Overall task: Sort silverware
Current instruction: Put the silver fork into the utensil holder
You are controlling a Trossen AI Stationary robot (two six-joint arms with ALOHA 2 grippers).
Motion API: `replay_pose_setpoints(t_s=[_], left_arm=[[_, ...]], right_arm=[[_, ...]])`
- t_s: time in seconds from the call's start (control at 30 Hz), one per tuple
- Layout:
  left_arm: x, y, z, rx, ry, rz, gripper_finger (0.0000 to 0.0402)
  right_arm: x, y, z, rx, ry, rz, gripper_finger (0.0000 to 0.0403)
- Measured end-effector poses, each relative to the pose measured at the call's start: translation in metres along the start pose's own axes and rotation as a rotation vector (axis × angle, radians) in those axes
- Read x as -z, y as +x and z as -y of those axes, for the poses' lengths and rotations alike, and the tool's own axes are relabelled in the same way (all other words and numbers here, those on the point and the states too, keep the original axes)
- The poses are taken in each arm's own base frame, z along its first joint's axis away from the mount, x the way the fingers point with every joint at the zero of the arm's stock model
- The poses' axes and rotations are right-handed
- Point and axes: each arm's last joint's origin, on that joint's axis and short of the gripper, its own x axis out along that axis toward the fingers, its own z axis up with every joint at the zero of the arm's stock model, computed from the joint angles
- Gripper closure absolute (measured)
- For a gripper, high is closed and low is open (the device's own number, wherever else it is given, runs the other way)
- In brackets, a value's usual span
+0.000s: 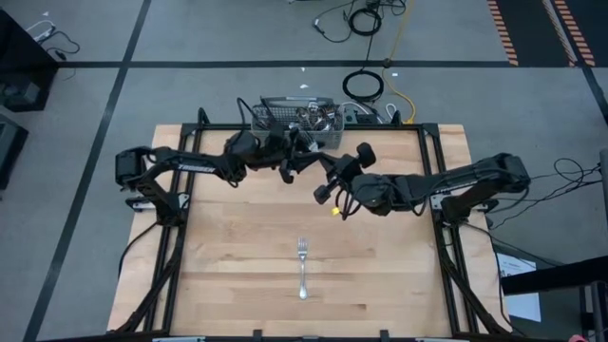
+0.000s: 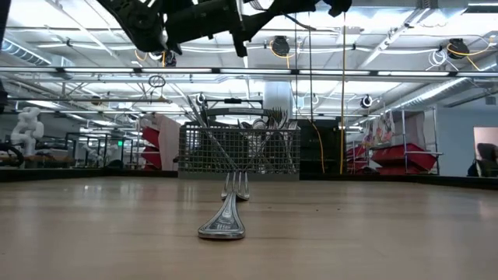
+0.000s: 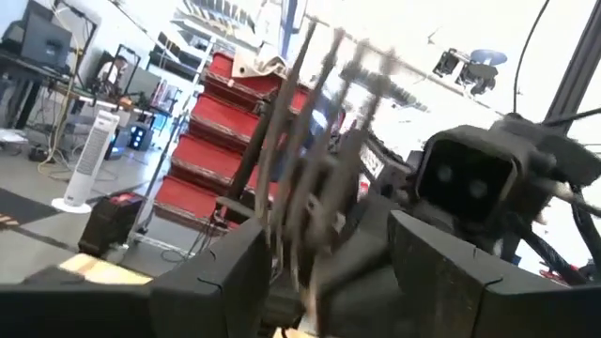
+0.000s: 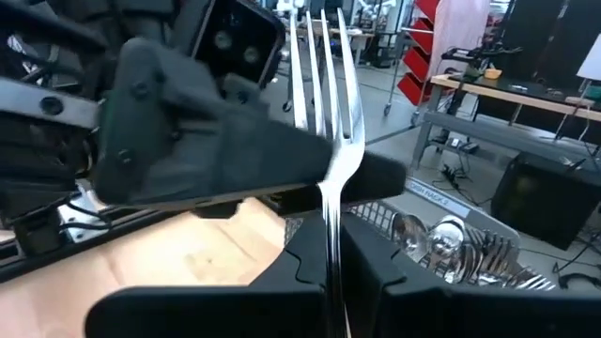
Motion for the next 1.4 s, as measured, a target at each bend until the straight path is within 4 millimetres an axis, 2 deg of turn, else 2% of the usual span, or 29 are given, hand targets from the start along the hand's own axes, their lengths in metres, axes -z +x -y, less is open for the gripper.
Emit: replay_pose_setpoints(t_s=[0.1,0.2,0.27,0.4,0.43,0.63,0.83,0.93,1.1,1.27,1.4], left_arm=[[-0.002,0.006,-0.001,0.003,0.003,0.008,0.0191],[0.000,0.009,-0.004,-0.011,-0.003,-0.011,0.0223],[0.000,0.009,-0.006,-0.033,-0.004,-0.005,0.0265],[-0.002,0.009,-0.007,-0.070,-0.012,0.019,0.0372],[-0.003,0.009,-0.007,-0.078,-0.016,0.026,0.0385],[-0.006,0.008,-0.012,-0.132,-0.027,0.055,0.0392],[-0.023,0.008,-0.023,-0.202,0.039,0.103,0.0397],[-0.030,0.011,-0.028,-0.213,0.080,0.068,0.0397],[-0.042,0.011,-0.044,-0.302,0.185,-0.007,0.0397],[-0.048,0.010,-0.054,-0.360,0.307,-0.059,0.0397],[-0.051,0.012,-0.061,-0.444,0.446,-0.048,0.0397]], right_arm=[[0.003,0.002,-0.003,-0.008,-0.001,-0.002,0.0403],[0.002,0.003,-0.004,-0.007,0.005,0.003,0.0402],[0.001,0.002,-0.003,0.000,0.006,0.011,0.0402],[0.000,0.002,-0.003,0.000,-0.024,0.021,0.0402],[0.000,0.002,-0.003,0.003,-0.024,0.021,0.0402],[0.000,0.003,-0.002,0.044,-0.080,0.024,0.0383],[-0.004,0.002,0.009,0.143,-0.131,0.015,0.0329],[0.002,-0.001,0.018,0.214,-0.188,-0.043,0.0291],[0.007,-0.020,0.047,0.268,-0.119,-0.145,0.0243],[0.013,-0.037,0.067,0.300,-0.101,-0.227,0.0236],[0.015,-0.043,0.070,0.294,-0.088,-0.255,0.0243]])
